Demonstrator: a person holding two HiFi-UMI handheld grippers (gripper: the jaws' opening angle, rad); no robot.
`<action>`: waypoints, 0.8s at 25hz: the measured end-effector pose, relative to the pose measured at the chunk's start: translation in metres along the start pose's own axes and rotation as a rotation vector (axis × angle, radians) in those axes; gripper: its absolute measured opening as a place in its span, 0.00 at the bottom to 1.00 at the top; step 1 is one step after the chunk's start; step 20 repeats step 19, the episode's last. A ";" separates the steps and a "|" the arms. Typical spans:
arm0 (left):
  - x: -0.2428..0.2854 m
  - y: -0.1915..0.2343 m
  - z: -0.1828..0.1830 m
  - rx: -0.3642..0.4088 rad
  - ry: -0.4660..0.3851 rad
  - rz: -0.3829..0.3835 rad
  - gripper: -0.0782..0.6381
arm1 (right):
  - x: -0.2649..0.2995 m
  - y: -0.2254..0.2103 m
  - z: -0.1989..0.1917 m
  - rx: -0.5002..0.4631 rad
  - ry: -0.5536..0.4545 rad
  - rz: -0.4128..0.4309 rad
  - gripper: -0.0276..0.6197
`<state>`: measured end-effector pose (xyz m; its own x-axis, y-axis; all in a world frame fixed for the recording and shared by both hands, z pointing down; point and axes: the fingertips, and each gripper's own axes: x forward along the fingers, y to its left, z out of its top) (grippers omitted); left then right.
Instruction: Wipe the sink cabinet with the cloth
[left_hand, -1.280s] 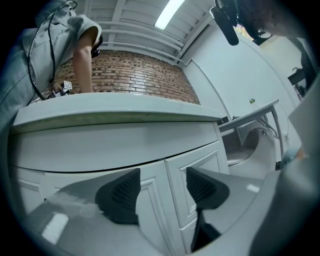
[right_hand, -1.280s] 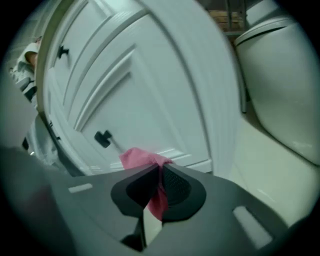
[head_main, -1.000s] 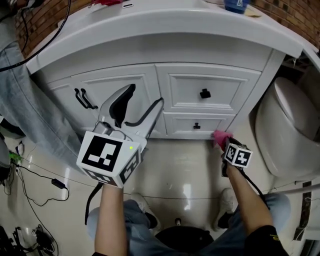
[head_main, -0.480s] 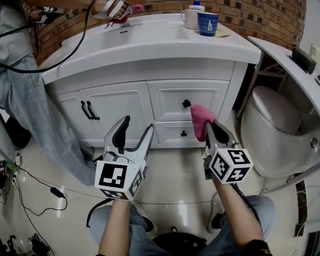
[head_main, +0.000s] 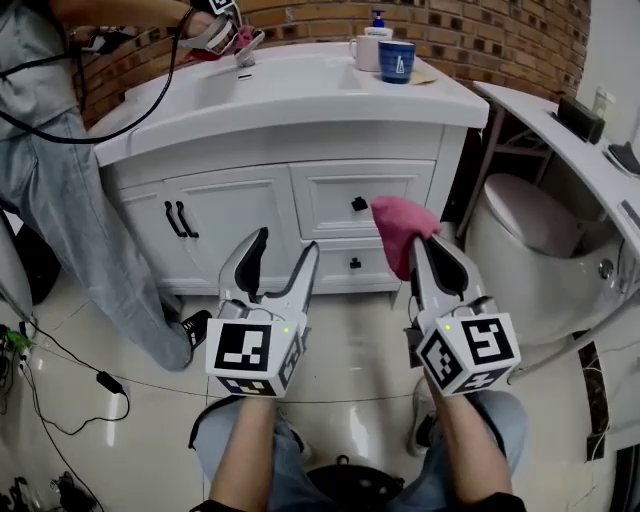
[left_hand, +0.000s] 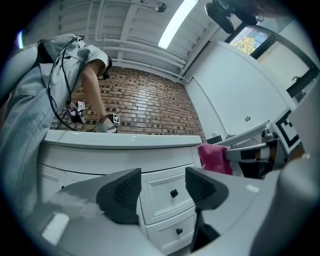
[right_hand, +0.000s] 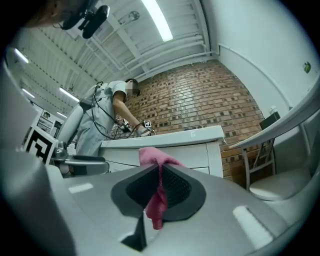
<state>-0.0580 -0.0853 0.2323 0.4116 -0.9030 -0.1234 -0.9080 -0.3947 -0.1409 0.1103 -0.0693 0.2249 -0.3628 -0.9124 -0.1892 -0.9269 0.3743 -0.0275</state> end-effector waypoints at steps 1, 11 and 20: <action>-0.002 0.000 0.003 0.005 0.000 0.010 0.50 | -0.003 0.004 0.003 -0.015 -0.004 -0.001 0.08; -0.019 0.005 0.001 -0.087 -0.005 0.040 0.50 | -0.011 0.024 0.016 -0.103 -0.036 -0.035 0.08; -0.026 -0.003 0.009 -0.091 -0.039 -0.036 0.50 | -0.014 0.035 -0.005 -0.092 0.011 -0.025 0.08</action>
